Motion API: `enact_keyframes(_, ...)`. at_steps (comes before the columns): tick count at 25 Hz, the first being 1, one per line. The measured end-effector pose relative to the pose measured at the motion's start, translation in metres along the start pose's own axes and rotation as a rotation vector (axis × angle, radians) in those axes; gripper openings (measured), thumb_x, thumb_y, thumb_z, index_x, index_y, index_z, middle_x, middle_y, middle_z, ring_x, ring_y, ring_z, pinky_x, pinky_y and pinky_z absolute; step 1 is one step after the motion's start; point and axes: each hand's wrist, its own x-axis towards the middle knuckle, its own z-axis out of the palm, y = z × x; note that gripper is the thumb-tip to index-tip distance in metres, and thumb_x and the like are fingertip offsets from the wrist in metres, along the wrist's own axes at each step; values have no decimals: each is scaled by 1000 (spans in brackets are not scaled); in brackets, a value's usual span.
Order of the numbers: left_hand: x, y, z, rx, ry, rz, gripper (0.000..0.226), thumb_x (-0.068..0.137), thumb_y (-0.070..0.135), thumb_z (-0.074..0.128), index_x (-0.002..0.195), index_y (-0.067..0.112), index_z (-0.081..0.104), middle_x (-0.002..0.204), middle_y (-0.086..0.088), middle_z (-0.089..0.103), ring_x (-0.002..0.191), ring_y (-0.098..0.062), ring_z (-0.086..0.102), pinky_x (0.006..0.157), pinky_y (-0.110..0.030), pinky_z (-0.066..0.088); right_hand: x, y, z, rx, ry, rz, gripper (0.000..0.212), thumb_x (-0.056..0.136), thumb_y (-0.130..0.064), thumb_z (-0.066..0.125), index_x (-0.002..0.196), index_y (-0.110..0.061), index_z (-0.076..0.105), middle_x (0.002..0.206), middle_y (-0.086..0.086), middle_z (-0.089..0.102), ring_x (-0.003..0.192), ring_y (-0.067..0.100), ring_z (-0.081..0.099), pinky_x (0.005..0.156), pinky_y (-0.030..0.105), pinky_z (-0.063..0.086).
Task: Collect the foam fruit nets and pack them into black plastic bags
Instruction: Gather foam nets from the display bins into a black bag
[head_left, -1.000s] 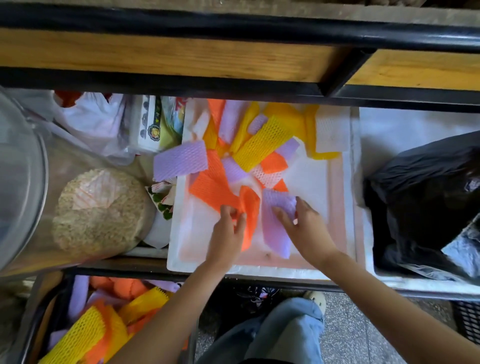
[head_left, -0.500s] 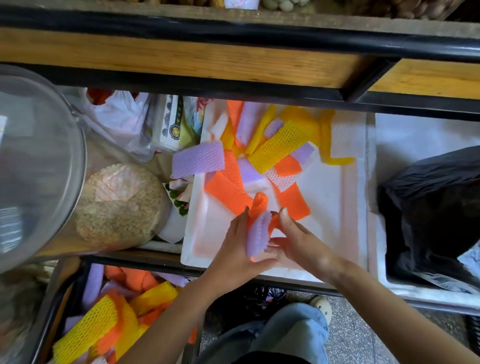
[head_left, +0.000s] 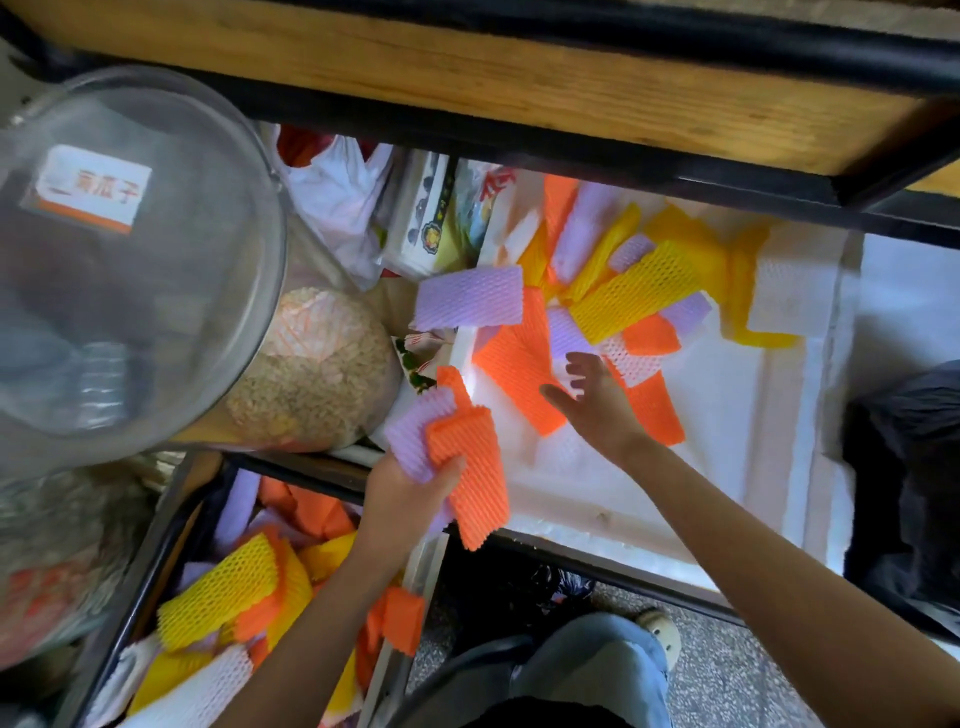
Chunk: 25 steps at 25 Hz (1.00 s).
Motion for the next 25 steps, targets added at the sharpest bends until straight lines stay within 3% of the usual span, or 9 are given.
enact_keyframes(4,-1,-5,-18,122,102,-1,28,81,-1,68,68,19,54,70,7,59,56,14,56,51,-5,40,31,10,31,-109,12,48,70,82,-21,71,136,1,32,128,20,52,123,34,45,101,39,36)
enact_keyframes(10,1,-7,-28,106,114,-12,26,84,2,66,73,21,54,74,6,60,60,12,58,52,-7,41,8,24,17,-102,78,55,44,84,-21,67,120,-2,48,112,13,62,103,28,59,87,40,47)
enact_keyframes(12,3,-3,-25,58,106,-32,26,84,0,65,74,21,54,76,6,60,60,14,57,52,-6,41,-16,27,0,-104,108,-21,39,87,-19,64,119,-3,49,111,11,60,99,27,59,83,40,47)
enact_keyframes(15,7,4,-19,5,85,-42,26,85,-2,64,75,20,54,76,5,59,58,14,57,52,-6,43,-44,18,-24,-126,174,-171,36,88,-13,63,120,-2,49,107,7,57,91,22,56,78,30,41)
enact_keyframes(19,11,6,-19,38,73,-37,22,85,3,65,76,20,54,76,6,60,60,11,57,53,-5,43,-18,-29,-27,-190,9,-424,36,86,-12,66,119,-2,56,104,5,57,90,16,53,82,22,40)
enact_keyframes(22,13,4,-23,57,103,-57,16,85,6,66,81,17,55,77,6,59,61,10,57,53,-5,41,34,-63,-7,-302,-55,-550,40,85,-16,67,122,-5,56,116,15,57,100,27,59,90,34,44)
enact_keyframes(25,11,3,-28,79,150,-59,27,85,6,66,76,25,50,75,8,57,62,9,57,53,-4,40,75,-83,12,-438,-87,-514,55,88,-16,63,138,-9,41,139,15,37,116,34,52,99,37,39)
